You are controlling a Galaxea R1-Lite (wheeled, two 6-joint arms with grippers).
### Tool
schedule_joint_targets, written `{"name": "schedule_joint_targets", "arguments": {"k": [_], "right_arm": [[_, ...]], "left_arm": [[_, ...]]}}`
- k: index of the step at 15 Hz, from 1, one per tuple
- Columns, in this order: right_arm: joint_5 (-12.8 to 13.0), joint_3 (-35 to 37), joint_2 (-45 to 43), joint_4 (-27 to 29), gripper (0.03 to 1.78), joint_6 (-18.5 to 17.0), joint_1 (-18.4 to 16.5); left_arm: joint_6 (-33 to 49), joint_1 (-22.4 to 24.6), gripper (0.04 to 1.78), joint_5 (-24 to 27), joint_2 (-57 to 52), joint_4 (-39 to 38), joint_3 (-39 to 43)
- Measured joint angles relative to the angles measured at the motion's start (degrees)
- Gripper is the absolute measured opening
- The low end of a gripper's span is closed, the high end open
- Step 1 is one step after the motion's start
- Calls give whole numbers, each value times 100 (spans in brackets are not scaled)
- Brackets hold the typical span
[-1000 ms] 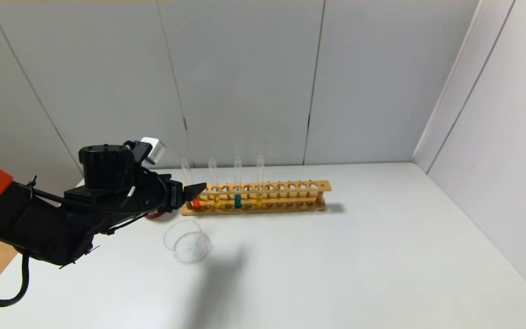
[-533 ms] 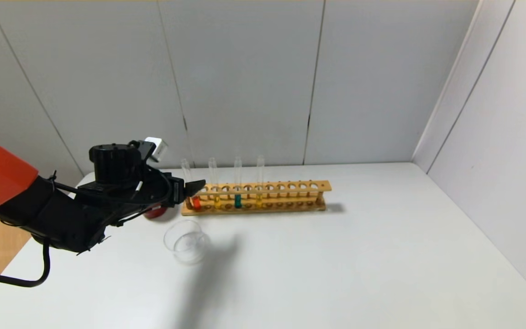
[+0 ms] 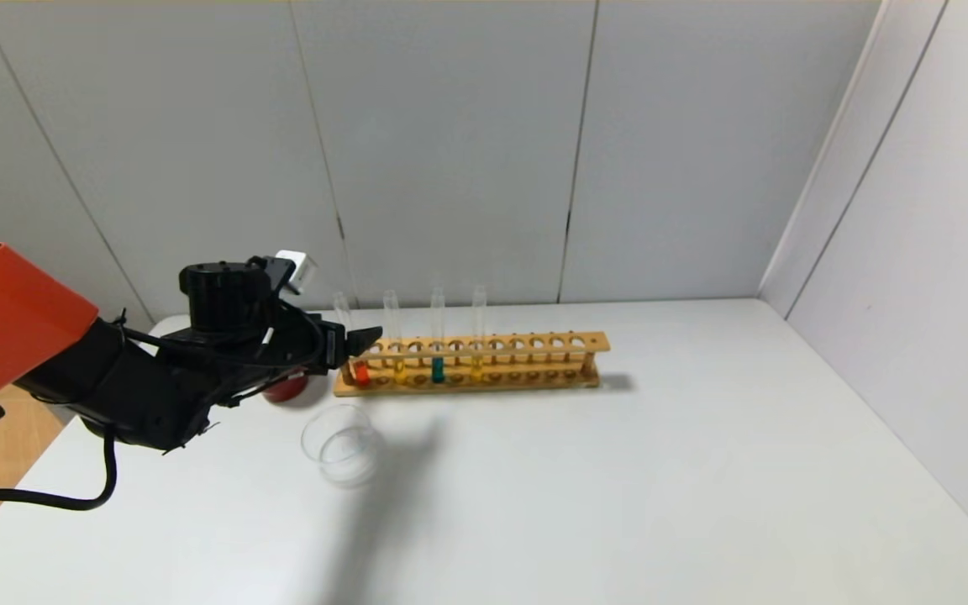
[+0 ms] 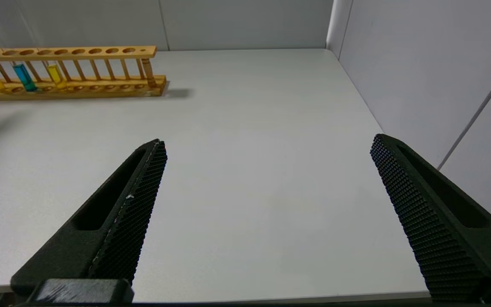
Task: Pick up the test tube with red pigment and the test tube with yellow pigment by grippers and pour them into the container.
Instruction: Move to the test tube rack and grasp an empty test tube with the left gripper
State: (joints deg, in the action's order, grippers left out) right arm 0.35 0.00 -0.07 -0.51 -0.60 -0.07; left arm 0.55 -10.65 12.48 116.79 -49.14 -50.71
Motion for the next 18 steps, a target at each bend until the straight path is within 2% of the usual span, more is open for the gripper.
{"name": "schedule_joint_targets", "arguments": {"k": [8, 10, 13, 18], "right_arm": [[0, 0, 0, 0, 175, -2, 0], [0, 0, 0, 0, 175, 0, 0], [-2, 0, 0, 0, 175, -2, 0], [-2, 0, 0, 0, 175, 0, 0]], "left_arm": [[11, -6, 174, -15, 304, 2, -312], [5, -34, 167, -15, 363, 6, -380], [5, -50, 137, -15, 433, 2, -419], [11, -59, 49, -20, 461, -22, -408]]}}
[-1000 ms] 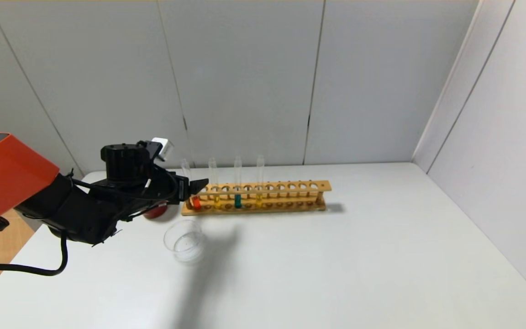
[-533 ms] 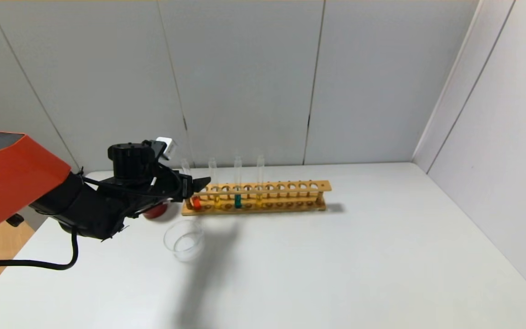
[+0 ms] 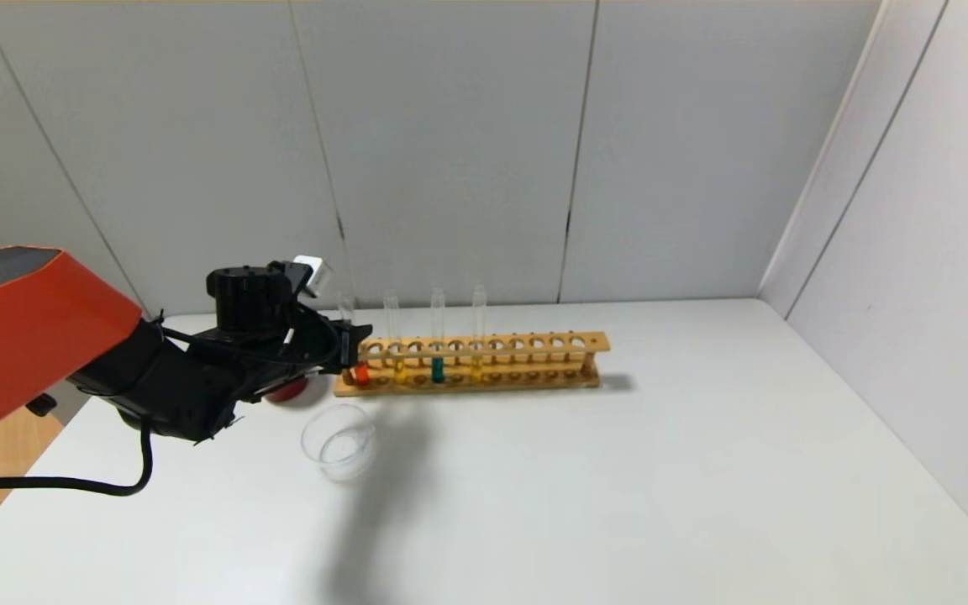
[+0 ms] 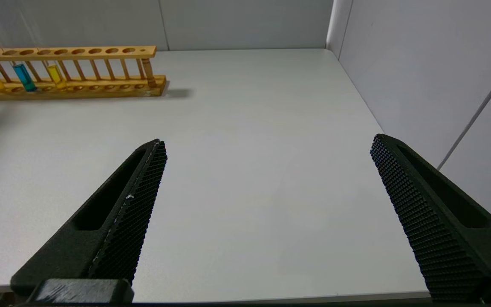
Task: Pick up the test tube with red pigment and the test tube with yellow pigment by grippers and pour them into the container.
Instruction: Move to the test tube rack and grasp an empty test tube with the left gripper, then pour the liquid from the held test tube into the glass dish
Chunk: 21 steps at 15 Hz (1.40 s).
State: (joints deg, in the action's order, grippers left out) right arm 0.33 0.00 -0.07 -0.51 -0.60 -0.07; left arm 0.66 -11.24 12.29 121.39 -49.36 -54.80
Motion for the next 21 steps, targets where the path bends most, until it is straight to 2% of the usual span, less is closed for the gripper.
{"name": "schedule_joint_targets", "arguments": {"k": [2, 10, 14, 21], "right_arm": [[2, 0, 0, 0, 175, -2, -2], [0, 0, 0, 0, 175, -2, 0], [2, 0, 0, 0, 175, -2, -2], [2, 0, 0, 0, 175, -2, -2]], "left_arm": [[-4, 5, 33, -9, 0, -11, 6], [-13, 0, 32, 0, -157, 96, -104], [-6, -2, 32, 5, -616, 1006, -597], [-129, 22, 32, -2, -1553, 2065, -1069]]}}
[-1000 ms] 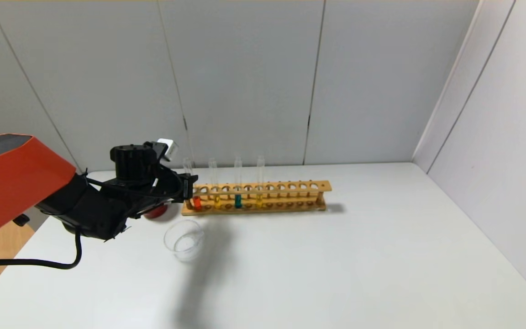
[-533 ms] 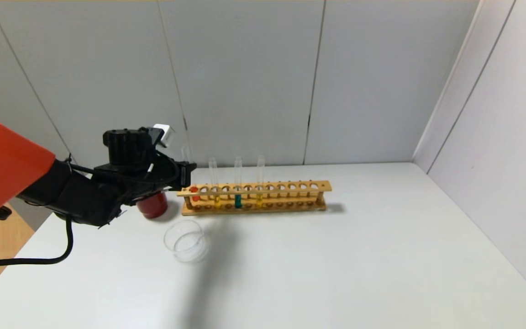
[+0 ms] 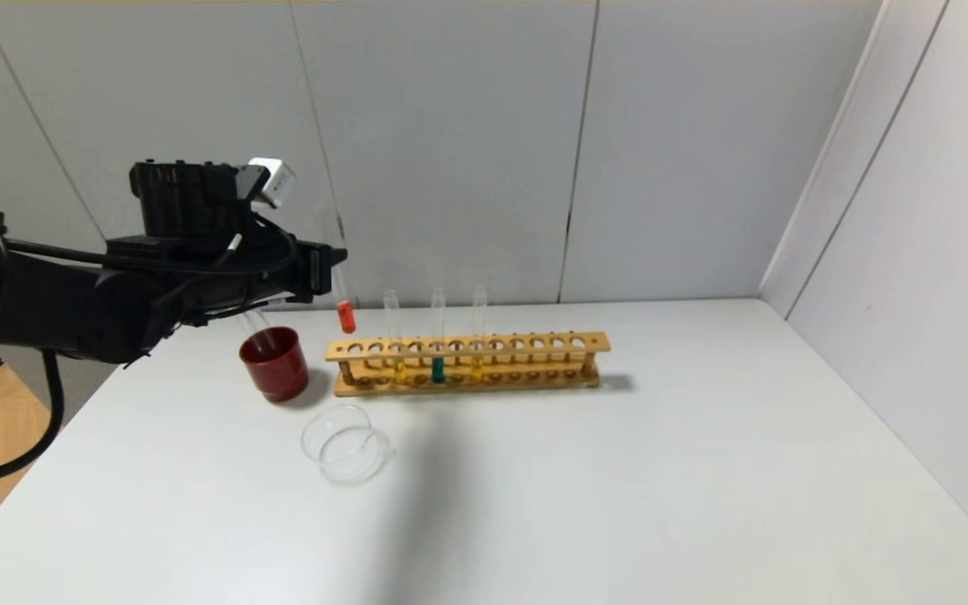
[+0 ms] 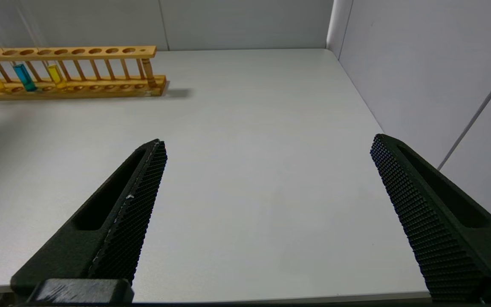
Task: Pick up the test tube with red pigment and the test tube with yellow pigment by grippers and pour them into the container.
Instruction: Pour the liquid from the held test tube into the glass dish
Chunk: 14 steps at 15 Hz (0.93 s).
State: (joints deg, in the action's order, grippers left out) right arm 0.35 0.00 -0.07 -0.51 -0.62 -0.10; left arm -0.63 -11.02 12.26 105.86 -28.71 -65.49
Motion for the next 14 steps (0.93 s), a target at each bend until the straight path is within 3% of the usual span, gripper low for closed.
{"name": "schedule_joint_targets", "arguments": {"k": [5, 11, 14], "right_arm": [[-2, 0, 0, 0, 175, 0, 2], [0, 0, 0, 0, 175, 0, 0], [-2, 0, 0, 2, 175, 0, 0]], "left_arm": [[-601, 279, 32, -9, -1096, 722, 182], [-2577, 970, 32, 27, -2359, 845, 1687], [-2717, 1051, 32, 18, -2599, 722, 2180]]}}
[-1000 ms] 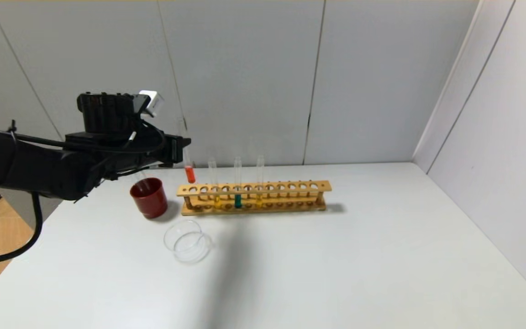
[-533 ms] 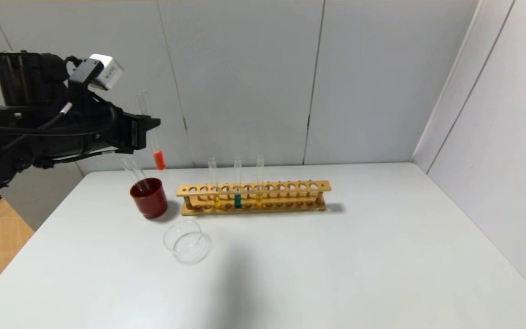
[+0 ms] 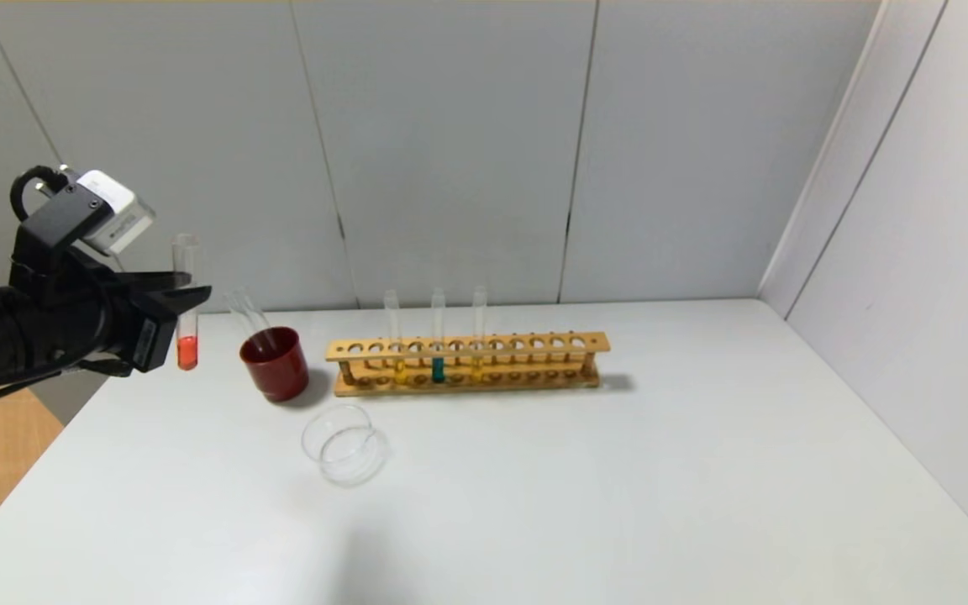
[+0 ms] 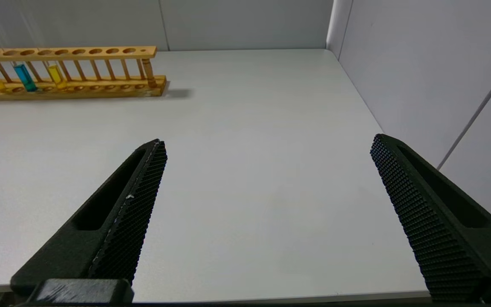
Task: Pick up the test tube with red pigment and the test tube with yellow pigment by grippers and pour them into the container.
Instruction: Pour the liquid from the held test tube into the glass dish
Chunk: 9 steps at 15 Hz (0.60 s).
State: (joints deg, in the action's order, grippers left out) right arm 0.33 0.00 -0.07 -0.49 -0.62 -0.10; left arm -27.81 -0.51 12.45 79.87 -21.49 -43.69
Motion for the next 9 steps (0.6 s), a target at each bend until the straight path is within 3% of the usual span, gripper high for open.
{"name": "schedule_joint_targets", "arguments": {"k": [4, 9], "right_arm": [[0, 0, 0, -2, 175, 0, 2], [0, 0, 0, 0, 175, 0, 2]], "left_arm": [[-301, 16, 32, -2, -11, -625, 668], [-713, 21, 32, 1, 69, -668, 1250]]}}
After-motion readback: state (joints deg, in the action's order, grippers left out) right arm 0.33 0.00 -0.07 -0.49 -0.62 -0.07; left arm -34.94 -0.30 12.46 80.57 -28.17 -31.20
